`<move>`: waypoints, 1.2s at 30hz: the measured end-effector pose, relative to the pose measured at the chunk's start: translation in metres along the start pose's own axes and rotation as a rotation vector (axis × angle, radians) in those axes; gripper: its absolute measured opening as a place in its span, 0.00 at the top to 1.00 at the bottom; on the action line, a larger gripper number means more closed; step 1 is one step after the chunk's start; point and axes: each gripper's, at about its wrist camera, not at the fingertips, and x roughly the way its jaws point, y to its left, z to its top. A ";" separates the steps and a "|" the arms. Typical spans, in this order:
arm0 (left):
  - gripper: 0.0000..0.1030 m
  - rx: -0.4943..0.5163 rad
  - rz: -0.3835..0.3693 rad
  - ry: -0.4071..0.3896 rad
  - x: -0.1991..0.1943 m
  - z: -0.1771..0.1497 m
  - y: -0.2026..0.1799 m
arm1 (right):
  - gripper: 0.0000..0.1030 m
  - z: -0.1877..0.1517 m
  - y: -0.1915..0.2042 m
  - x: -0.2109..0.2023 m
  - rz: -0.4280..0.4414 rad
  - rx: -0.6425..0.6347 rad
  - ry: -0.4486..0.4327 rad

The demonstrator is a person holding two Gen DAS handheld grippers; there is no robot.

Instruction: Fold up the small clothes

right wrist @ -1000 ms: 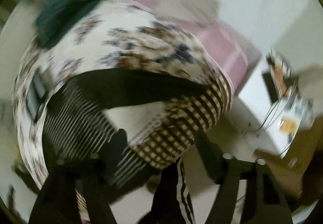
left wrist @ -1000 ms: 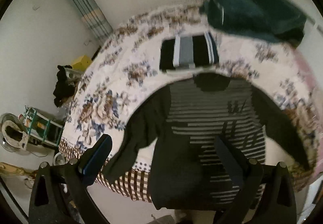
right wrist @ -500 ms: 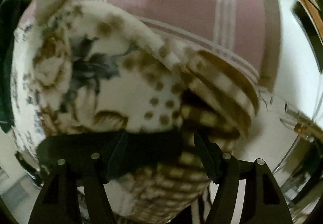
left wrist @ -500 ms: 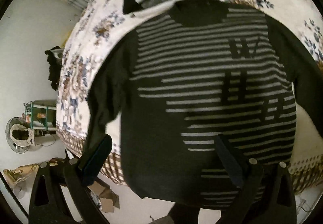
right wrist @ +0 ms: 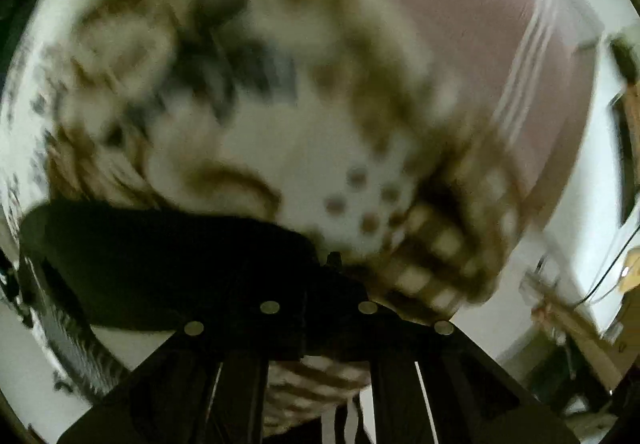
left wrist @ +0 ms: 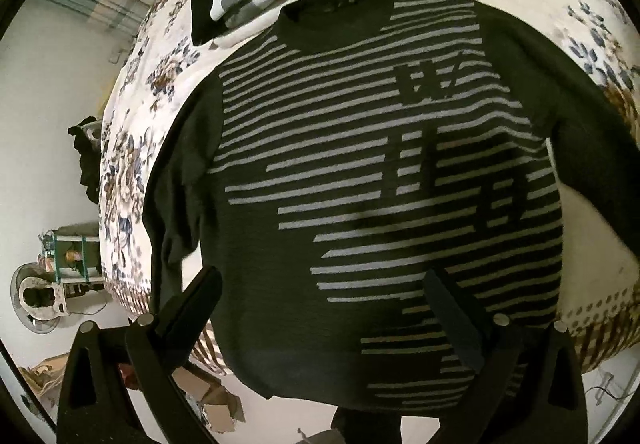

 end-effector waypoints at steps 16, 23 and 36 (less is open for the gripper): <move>0.00 -0.024 -0.036 0.035 0.029 -0.015 -0.015 | 0.42 0.014 -0.083 -0.004 0.361 0.367 -0.051; 0.00 -0.050 -0.025 0.067 0.054 -0.021 -0.009 | 0.38 0.015 -0.058 0.050 0.334 0.431 -0.029; 0.00 -0.133 -0.074 0.029 0.048 -0.011 0.007 | 0.95 0.070 -0.017 -0.063 0.401 0.220 -0.331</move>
